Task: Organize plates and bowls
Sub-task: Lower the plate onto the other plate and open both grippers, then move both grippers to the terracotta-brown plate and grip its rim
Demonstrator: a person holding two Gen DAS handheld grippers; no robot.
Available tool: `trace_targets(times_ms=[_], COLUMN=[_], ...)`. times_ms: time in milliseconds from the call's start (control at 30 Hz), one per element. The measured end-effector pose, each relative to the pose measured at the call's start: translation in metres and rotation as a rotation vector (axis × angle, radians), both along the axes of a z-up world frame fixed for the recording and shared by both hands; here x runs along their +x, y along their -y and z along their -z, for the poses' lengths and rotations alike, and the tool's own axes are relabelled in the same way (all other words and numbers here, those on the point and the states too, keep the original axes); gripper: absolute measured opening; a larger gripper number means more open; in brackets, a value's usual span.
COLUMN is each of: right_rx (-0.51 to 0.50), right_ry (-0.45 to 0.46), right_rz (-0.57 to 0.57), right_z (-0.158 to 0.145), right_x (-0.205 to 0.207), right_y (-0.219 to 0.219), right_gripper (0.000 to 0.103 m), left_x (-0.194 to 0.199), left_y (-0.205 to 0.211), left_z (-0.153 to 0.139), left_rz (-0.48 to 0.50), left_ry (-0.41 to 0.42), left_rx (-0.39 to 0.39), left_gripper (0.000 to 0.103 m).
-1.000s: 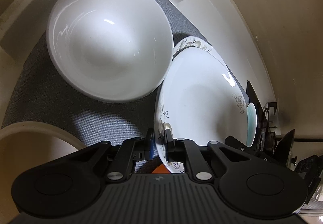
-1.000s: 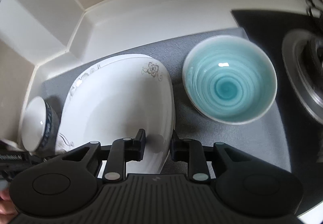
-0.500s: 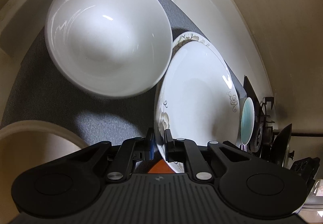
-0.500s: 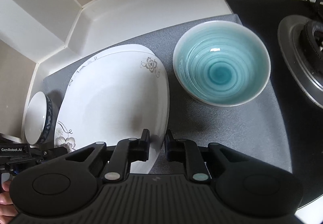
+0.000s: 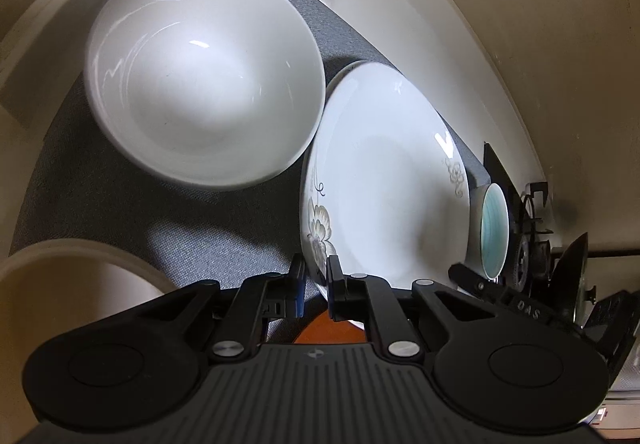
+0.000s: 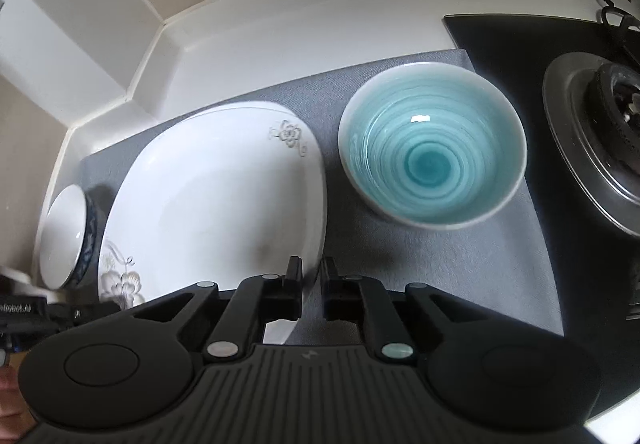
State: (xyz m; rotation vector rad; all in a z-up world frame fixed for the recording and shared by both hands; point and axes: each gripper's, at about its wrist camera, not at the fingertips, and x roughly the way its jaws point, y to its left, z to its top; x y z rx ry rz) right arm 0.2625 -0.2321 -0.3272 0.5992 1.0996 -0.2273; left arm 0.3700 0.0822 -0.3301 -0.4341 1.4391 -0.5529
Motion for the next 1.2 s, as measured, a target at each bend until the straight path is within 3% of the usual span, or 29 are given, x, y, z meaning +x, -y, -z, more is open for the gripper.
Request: trace_targets(times_ms=[167,300,367,433,500,567,767,967,1100,1200], right_rx=[-0.038,0.033,0.071,0.06,0.059,0.058,0.056,0.048,0.07,0.105], right_ry=[0.038,0.044,0.027,0.017,0.034,0.046,0.055,0.059,0.064,0.066], right_rz=[-0.029,0.019,0.009,-0.012,-0.029,-0.037,-0.054,-0.065,-0.043,0.032], right_z=[0.002,0.001,0.004,0.009,0.012,0.011,0.01,0.011,0.012,0.013], right_x=[0.006,-0.009,-0.015,-0.017,-0.016,-0.014,-0.008,-0.003,-0.006,-0.016], right_y=[0.002,0.007,0.001,-0.006,-0.01,-0.009,0.002,0.007,0.011,0.016], right_gripper=[0.01,0.013,0.028,0.035,0.034,0.022,0.017,0.016,0.016,0.024], left_x=[-0.004,-0.009,-0.01,-0.009,-0.008,-0.007,-0.011,-0.017,-0.018,-0.022], left_y=[0.009,0.011,0.008,0.008,0.009,0.009,0.011,0.019,0.023,0.026], left_z=[-0.002,-0.004,-0.005,-0.006,-0.007,-0.009,-0.012,-0.013,-0.015,-0.019], left_rz=[0.023,0.018,-0.008,-0.017,-0.016,-0.012,-0.004,0.023,0.028,0.056], left_ry=[0.056,0.099,0.118,0.133,0.149,0.159,0.173,0.189,0.214,0.254], left_rx=[0.039,0.052,0.056,0.068,0.09,0.106,0.131,0.152,0.16,0.184], left_gripper=[0.014,0.014,0.015,0.018,0.021,0.022,0.025,0.042,0.043,0.044])
